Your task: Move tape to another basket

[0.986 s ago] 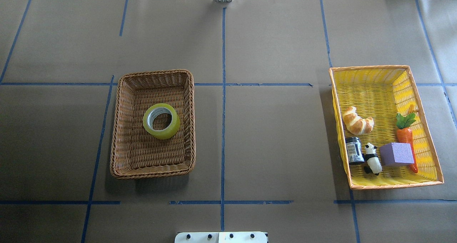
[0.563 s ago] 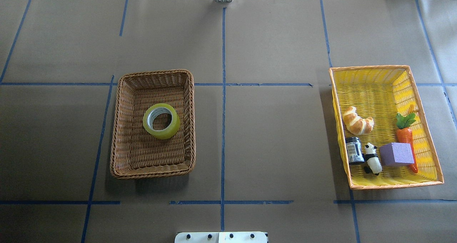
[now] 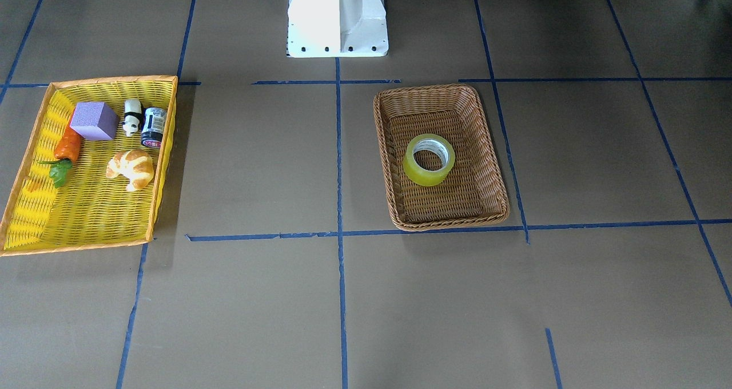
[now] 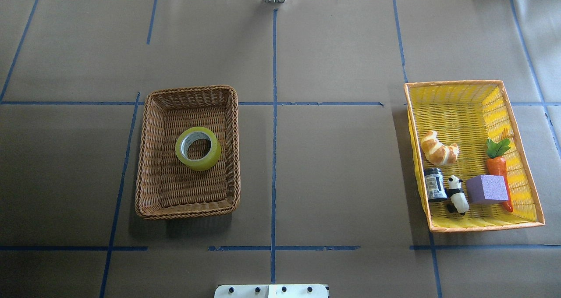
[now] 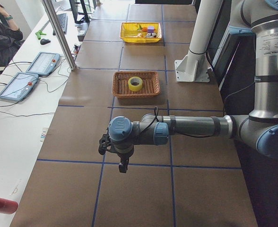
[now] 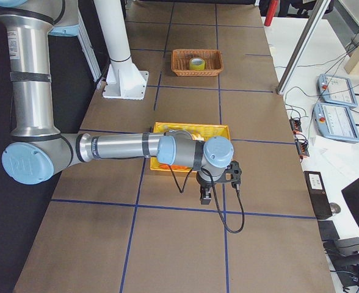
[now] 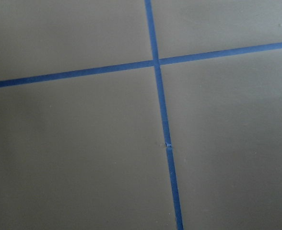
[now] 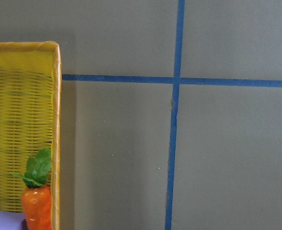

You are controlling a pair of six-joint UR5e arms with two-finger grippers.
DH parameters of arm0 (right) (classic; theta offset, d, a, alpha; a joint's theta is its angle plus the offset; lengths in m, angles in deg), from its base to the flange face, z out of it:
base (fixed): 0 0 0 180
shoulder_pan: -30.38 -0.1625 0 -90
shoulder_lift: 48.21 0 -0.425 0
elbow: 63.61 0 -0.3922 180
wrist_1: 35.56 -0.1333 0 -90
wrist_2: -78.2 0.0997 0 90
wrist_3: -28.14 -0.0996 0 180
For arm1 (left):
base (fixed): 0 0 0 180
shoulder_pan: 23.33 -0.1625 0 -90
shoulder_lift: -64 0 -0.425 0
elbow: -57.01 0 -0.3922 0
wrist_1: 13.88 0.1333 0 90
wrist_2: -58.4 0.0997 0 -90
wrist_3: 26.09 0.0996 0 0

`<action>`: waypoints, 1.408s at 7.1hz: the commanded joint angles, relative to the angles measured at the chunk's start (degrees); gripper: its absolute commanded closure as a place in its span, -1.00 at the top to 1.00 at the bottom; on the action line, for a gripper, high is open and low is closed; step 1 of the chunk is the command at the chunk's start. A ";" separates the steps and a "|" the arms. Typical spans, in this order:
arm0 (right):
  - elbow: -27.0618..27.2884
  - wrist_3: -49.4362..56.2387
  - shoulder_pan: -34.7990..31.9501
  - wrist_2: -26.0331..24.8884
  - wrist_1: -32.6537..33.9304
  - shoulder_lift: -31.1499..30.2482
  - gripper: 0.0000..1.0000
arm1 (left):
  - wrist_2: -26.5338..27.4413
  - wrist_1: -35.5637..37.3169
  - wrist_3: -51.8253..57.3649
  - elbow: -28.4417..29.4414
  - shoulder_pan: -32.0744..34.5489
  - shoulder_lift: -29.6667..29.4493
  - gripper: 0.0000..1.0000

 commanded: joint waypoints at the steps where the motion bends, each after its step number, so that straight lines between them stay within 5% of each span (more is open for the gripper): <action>1: -0.06 -0.35 -0.75 -0.86 -3.82 -1.98 0.99 | 0.08 0.01 -0.10 0.11 0.03 -0.29 1.00; 2: -0.06 -0.96 -0.75 -4.35 -7.25 -2.61 0.99 | 0.08 0.01 -0.10 0.11 0.03 -0.37 1.00; 10: -0.06 -1.67 -1.10 -4.20 -7.37 -2.09 0.99 | 0.07 -0.08 -0.10 0.20 0.03 -0.46 1.00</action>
